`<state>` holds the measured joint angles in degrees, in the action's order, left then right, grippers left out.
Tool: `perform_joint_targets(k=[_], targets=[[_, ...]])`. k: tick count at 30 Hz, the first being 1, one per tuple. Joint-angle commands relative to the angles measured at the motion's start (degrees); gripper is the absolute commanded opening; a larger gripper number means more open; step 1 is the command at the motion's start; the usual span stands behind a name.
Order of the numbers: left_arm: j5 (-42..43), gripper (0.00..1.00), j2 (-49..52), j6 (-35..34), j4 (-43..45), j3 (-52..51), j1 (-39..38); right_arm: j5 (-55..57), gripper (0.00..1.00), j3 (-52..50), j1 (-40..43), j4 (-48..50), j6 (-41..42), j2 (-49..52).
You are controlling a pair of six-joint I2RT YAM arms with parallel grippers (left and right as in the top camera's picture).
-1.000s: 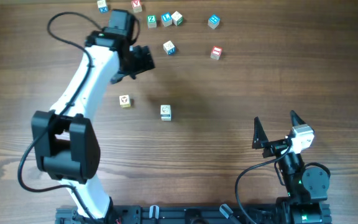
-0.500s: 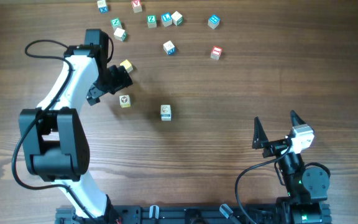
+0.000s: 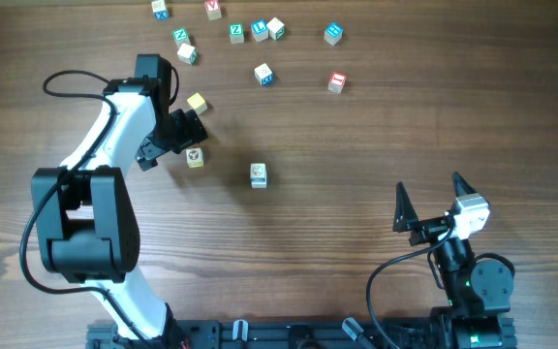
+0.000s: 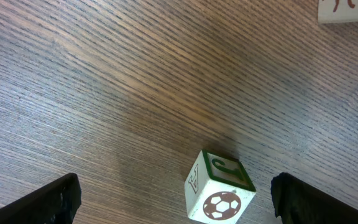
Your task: Form a tower
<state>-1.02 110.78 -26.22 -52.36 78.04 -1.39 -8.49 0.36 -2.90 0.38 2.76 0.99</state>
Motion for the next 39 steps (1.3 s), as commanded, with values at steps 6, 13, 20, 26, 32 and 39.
perform_joint_targets(k=[6, 13, 20, 26, 32, 39], targets=[[-0.59, 0.98, -1.11, 0.5, 1.99, -5.11, 0.13, 0.66, 1.0, -0.07, -0.13, 0.17, 0.37, -0.46], [-0.57, 0.91, -1.11, 0.5, 7.74, -9.09, 0.13, 0.63, 1.0, -0.07, -0.13, 0.17, 0.37, -0.46], [-0.57, 0.86, -1.11, 0.5, 8.41, -10.34, 0.13, 0.66, 1.0, -0.07, -0.13, 0.17, 0.37, -0.46], [0.11, 0.79, -1.11, 0.46, 8.48, -10.34, 0.11, 0.63, 1.0, -0.07, -0.13, 0.17, 0.37, -0.46], [0.11, 0.52, -1.11, 0.46, 9.01, -10.34, 0.13, 0.66, 1.0, -0.07, -0.13, 0.17, 0.37, -0.46], [0.11, 0.32, -1.11, 0.46, 9.79, -10.34, 0.11, 0.66, 1.0, -0.07, -0.13, 0.17, 0.37, -0.46]])
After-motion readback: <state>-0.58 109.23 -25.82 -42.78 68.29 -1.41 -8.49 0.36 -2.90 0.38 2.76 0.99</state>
